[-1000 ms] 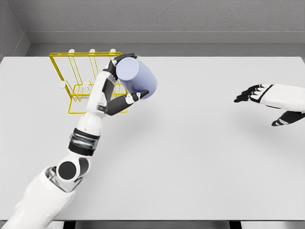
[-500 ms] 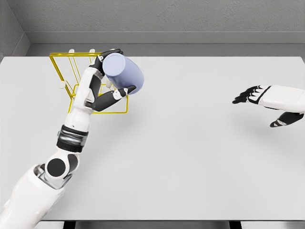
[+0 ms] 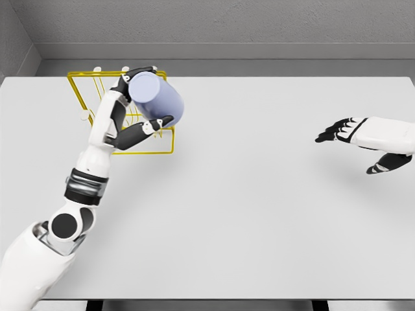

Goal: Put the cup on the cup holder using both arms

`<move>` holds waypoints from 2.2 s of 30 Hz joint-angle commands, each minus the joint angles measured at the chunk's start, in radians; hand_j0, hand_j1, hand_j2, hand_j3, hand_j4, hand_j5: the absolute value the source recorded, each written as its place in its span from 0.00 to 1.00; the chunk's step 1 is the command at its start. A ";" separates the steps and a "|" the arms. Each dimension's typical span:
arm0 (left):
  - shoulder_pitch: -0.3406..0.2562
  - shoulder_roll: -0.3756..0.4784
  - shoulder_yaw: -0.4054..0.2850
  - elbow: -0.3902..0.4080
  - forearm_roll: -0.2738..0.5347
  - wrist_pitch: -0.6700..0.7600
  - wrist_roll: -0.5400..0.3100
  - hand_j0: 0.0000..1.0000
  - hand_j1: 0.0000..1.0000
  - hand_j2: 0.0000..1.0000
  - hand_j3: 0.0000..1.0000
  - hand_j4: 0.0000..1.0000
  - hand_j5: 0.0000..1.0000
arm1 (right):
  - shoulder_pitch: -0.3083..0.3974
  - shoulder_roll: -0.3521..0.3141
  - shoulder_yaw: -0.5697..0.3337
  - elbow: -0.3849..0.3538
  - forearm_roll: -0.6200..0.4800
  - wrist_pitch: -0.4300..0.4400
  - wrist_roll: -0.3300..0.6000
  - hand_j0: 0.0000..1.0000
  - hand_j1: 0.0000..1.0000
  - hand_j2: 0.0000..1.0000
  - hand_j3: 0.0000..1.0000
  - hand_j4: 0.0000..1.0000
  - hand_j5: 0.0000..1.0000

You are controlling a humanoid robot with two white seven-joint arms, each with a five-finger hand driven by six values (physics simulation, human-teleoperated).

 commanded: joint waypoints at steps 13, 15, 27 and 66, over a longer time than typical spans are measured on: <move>-0.003 0.031 0.013 0.000 0.049 0.009 -0.001 0.70 0.70 0.70 0.70 0.70 0.70 | 0.000 0.001 0.000 0.000 -0.005 0.002 0.011 1.00 1.00 1.00 1.00 1.00 1.00; -0.005 0.039 0.013 0.000 0.064 0.031 -0.003 0.70 0.70 0.70 0.70 0.70 0.70 | 0.000 0.003 0.000 0.000 -0.005 0.002 0.011 1.00 1.00 1.00 1.00 1.00 1.00; -0.014 0.037 0.027 0.000 0.087 0.067 -0.004 0.70 0.70 0.70 0.70 0.70 0.70 | 0.000 0.012 0.000 0.000 -0.005 0.002 0.013 1.00 1.00 1.00 1.00 1.00 1.00; 0.061 0.117 0.111 0.000 0.081 -0.127 0.002 1.00 1.00 1.00 1.00 1.00 1.00 | 0.000 0.014 0.001 -0.002 -0.005 0.002 0.013 1.00 1.00 1.00 1.00 1.00 1.00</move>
